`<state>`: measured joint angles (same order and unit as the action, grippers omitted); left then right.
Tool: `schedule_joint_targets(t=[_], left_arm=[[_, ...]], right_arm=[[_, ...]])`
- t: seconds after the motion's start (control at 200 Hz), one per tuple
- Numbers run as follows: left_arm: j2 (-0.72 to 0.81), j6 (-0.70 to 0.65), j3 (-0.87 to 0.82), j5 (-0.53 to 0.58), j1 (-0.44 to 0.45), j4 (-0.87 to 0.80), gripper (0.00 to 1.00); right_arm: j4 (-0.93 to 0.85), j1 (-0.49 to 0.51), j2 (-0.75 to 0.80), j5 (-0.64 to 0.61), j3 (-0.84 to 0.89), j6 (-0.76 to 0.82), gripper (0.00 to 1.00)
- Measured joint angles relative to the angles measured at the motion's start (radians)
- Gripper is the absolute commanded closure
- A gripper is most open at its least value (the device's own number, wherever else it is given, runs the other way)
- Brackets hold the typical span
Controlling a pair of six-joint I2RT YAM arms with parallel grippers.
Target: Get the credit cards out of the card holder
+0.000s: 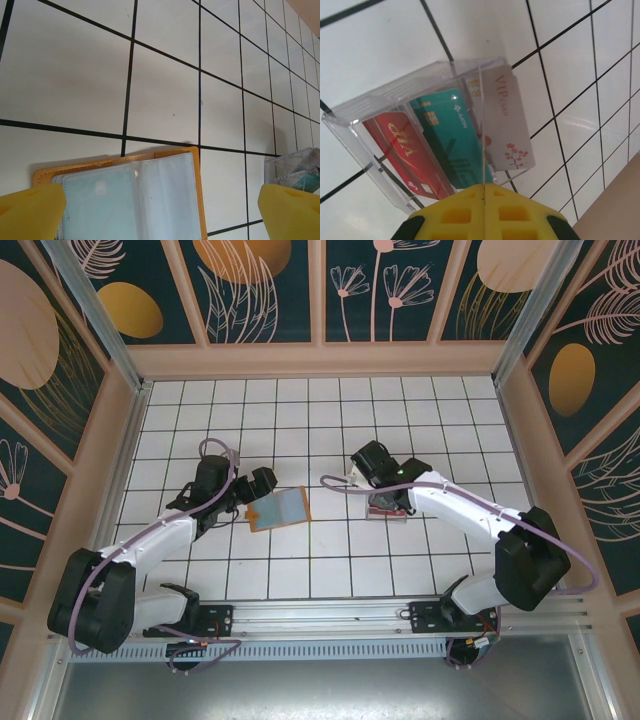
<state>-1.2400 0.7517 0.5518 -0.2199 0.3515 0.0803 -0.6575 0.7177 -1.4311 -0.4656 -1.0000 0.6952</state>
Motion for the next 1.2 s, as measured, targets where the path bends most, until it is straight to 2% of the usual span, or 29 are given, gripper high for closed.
schedule_joint_targets(t=[0.686,1.201], left_arm=[[0.022,0.0,-0.008,0.001,0.0,0.007,0.02],[0.063,0.001,-0.056,0.019,0.0,0.006,0.01]], right_arm=[[0.051,-0.019,0.008,-0.039,0.037,0.085,1.0],[0.081,-0.019,0.003,-0.038,0.063,0.092,0.99]])
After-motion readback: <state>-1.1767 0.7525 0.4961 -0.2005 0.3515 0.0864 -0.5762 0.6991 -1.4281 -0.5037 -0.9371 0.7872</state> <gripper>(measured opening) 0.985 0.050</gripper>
